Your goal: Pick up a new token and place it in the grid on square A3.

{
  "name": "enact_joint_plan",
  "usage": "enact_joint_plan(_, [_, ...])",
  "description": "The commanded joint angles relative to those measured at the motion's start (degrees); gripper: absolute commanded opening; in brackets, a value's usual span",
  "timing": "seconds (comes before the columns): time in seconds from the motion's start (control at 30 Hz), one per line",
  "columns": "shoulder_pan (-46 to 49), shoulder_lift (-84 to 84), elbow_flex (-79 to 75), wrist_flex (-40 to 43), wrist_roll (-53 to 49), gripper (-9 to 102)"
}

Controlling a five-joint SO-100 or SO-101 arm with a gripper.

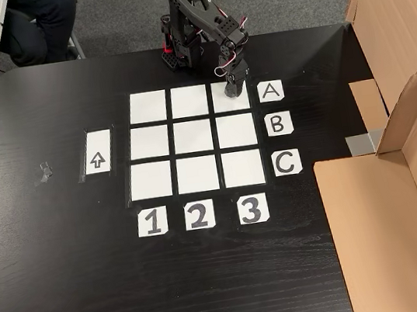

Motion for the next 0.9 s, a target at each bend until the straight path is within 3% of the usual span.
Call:
enact_joint_plan(0.0, [-0.6, -0.3, -1.4, -0.6, 0.4, 13])
enact_joint_plan(0.87, [-0.4, -4.0, -1.2, -2.2, 0.4, 13])
